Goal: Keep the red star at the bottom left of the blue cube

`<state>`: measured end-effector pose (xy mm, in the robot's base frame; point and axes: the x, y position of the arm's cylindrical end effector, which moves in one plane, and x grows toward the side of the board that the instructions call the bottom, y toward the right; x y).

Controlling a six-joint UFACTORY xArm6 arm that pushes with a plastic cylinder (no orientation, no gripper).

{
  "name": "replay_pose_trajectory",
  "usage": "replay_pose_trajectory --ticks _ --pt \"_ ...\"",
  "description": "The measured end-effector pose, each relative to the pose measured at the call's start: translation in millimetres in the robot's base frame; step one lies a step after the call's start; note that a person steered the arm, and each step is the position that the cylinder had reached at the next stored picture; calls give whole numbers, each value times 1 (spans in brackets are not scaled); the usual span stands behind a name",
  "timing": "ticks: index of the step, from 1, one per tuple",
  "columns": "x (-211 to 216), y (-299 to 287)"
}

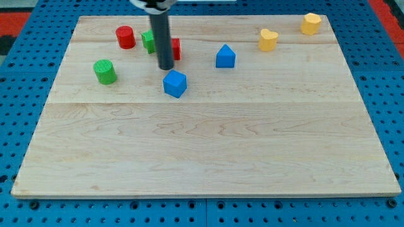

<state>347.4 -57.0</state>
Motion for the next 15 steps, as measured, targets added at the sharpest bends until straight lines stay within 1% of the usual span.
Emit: replay_pose_trajectory --ticks 2,4,5,6,7,8,10,11,12,13,14,15 --pt "-44 36" --pt "-94 21" --pt "-58 -9" --pt "-25 -14" --pt "-16 -44" --pt "-32 -45" --pt "20 -79" --pt "27 -104" --pt "24 -155" --pt "25 -178" --pt "45 -140" --pt "77 -119"
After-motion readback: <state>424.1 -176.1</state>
